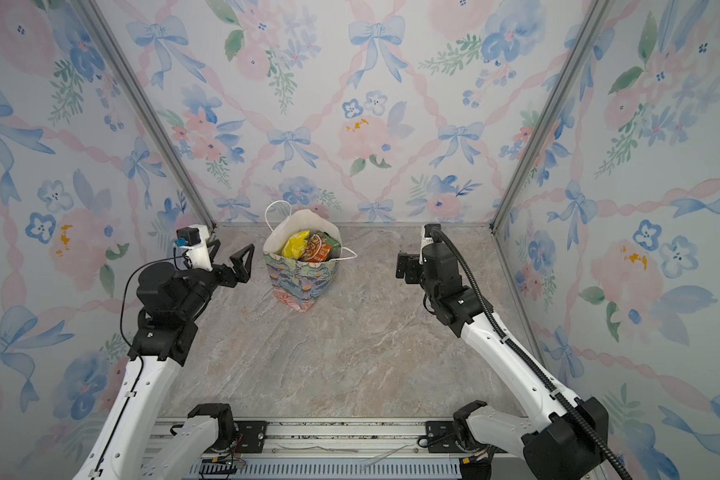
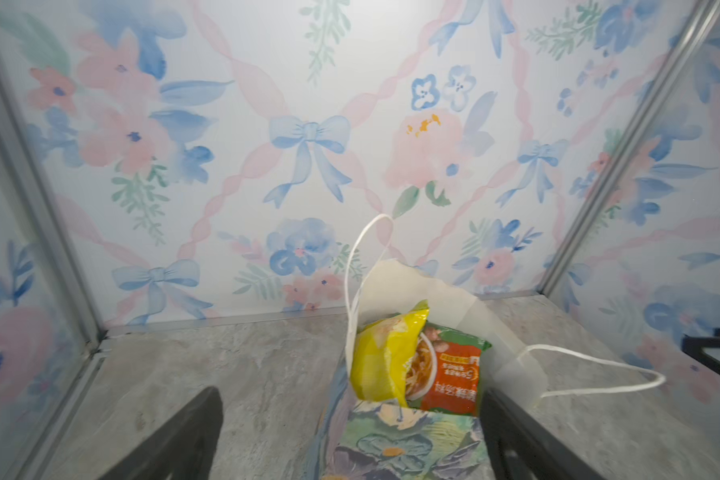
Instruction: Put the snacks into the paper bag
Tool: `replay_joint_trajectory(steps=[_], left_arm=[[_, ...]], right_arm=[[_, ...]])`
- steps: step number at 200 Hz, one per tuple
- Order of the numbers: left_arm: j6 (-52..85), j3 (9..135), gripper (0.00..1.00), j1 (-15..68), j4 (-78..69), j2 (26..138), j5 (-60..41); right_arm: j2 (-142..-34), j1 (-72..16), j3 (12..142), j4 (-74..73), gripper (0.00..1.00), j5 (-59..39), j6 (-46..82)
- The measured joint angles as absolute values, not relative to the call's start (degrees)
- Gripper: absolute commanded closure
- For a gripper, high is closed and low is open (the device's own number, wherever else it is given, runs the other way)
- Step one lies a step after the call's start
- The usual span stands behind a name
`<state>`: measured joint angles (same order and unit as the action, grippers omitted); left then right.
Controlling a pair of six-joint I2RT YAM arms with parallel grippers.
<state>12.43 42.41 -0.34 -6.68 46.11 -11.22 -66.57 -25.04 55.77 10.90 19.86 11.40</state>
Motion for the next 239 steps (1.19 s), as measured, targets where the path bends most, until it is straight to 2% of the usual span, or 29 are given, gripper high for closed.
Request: replay_joint_trajectory(steps=[23, 79, 158, 210, 239], left_arm=[[13.8, 31.8, 0.02, -0.3, -12.3, 45.1, -2.9], [10.0, 21.8, 0.02, -0.4, -26.1, 53.9, 8.8], [7.1, 14.2, 0.02, -1.2, -47.4, 72.2, 10.5], [5.5, 13.7, 0.02, 0.8, -59.4, 84.8, 9.6], [4.2, 14.0, 0.02, 2.0, -62.0, 88.4, 9.4]], right_arm=[[-65.4, -22.9, 45.7, 5.1, 0.03, 24.4, 7.7], [-65.6, -15.6, 30.1, -14.9, 0.03, 30.5, 2.0], [-84.5, -10.9, 19.1, -47.2, 0.04, 25.5, -2.7], [-88.5, -8.7, 18.9, -57.2, 0.04, 22.5, -2.8], [-89.3, -8.6, 18.7, -57.6, 0.03, 22.2, -2.7]])
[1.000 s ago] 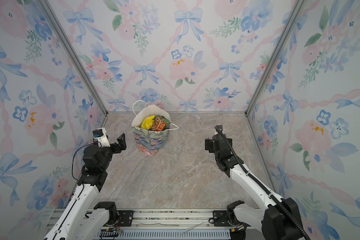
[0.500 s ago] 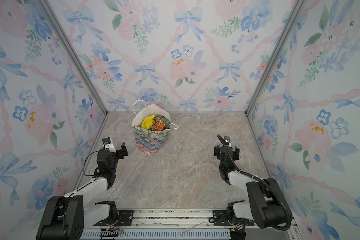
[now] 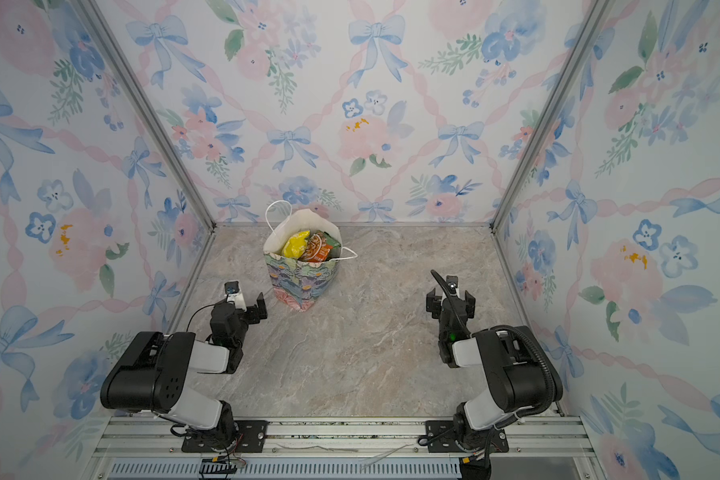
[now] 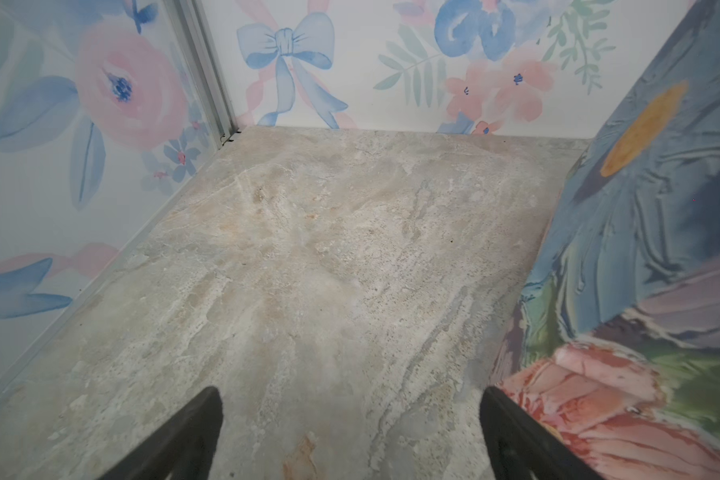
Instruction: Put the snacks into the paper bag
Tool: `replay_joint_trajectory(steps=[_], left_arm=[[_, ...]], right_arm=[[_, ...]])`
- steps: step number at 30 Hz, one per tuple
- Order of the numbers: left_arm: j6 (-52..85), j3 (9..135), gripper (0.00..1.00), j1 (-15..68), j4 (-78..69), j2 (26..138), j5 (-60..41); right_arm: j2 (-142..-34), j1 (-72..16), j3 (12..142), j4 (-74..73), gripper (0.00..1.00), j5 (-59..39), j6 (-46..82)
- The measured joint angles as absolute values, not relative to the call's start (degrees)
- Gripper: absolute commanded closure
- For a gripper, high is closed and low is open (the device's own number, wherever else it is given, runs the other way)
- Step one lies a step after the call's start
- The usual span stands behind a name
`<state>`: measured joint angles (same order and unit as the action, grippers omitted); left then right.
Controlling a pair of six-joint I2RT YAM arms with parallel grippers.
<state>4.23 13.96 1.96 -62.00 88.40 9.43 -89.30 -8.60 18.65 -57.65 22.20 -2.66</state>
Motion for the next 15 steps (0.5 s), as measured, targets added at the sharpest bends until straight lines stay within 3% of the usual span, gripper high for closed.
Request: replay_joint_trajectory(steps=[15], left_arm=[[3.4, 14.0, 0.02, 2.1, -64.9, 88.4, 9.5]], right_arm=[[-89.3, -6.0, 20.2, -56.1, 0.03, 18.0, -1.3]])
